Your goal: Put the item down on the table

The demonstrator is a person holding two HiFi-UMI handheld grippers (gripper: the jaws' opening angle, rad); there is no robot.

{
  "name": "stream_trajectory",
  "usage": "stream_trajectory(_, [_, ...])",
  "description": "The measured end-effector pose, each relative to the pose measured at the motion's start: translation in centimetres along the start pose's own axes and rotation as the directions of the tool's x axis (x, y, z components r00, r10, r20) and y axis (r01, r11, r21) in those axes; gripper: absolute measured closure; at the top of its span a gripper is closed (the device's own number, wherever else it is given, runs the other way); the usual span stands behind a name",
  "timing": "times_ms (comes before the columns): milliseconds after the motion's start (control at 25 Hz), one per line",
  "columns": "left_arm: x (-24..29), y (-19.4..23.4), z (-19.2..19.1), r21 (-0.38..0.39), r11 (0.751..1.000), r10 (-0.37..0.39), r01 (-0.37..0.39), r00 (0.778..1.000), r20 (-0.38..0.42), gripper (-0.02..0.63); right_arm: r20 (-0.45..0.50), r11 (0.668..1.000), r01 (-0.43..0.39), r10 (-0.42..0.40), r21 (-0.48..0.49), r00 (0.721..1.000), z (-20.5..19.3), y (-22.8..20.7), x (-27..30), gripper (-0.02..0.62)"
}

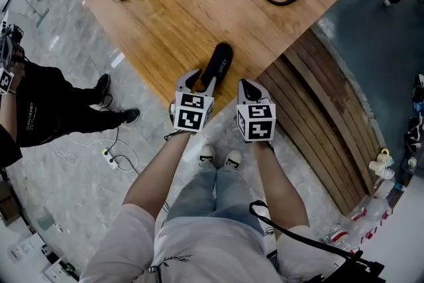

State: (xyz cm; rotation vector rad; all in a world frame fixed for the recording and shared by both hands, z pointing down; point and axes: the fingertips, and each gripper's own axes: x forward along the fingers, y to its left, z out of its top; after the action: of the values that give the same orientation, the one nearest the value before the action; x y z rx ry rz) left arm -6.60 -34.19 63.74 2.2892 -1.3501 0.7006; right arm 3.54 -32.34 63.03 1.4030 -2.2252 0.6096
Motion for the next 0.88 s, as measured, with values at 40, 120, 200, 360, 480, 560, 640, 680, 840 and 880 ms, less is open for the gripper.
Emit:
stream_trajectory(40, [-0.5,-0.3,0.3,0.004,1.000,0.005,-0.005,1.000,0.003,0.466,0.003,1.000,0.001,-0.001,-0.003,1.000,0.3,0.2,-0.6,0.591])
stream_trajectory(120, [-1.8,-1.2,0.4,0.005,1.000,0.006,-0.006,1.000,-0.003,0.536,0.011,1.000,0.002,-0.002,0.004,1.000,1.0,0.5,-2.3,0.591])
stream_trajectory(200, [-3.7,-2.2,0.2,0.013,1.000,0.011,-0.011,1.000,-0.004,0.594,0.015,1.000,0.001,-0.001,0.015,1.000,1.7,1.1,-4.6,0.591])
stream_trajectory(360, [-10.1,-5.5,0.7,0.027,1.000,-0.008,0.007,1.000,0.023,0.600,0.029,1.000,-0.005,0.005,0.013,1.000,2.8,3.5,-10.8,0.591])
stream_trajectory(480, [-14.5,-8.0,0.9,0.003,0.999,-0.032,0.032,0.998,0.054,0.600,0.052,1.000,-0.021,0.020,0.018,0.998,3.1,5.4,-14.6,0.591])
stream_trajectory(560, [-16.4,-9.2,1.1,-0.012,0.999,-0.043,0.044,0.996,0.084,0.598,0.067,0.999,-0.029,0.027,0.028,0.997,3.2,6.3,-16.6,0.591])
stream_trajectory(640, [-18.0,-10.2,0.6,-0.019,0.999,-0.044,0.046,0.994,0.098,0.598,0.074,0.998,-0.039,0.036,0.040,0.997,2.8,7.3,-18.4,0.592])
stream_trajectory(680, [-18.8,-10.5,0.3,-0.026,0.999,-0.043,0.046,0.994,0.100,0.598,0.077,0.998,-0.044,0.040,0.049,0.996,2.5,7.9,-19.3,0.592])
stream_trajectory(840, [-21.8,-11.7,-0.7,-0.082,0.996,-0.026,0.036,0.993,0.111,0.600,0.083,0.996,-0.050,0.043,0.080,0.996,1.0,9.7,-22.5,0.592])
stream_trajectory(880, [-22.4,-12.0,-0.9,-0.094,0.995,-0.020,0.031,0.993,0.117,0.600,0.082,0.995,-0.048,0.041,0.086,0.996,0.5,10.0,-22.9,0.591])
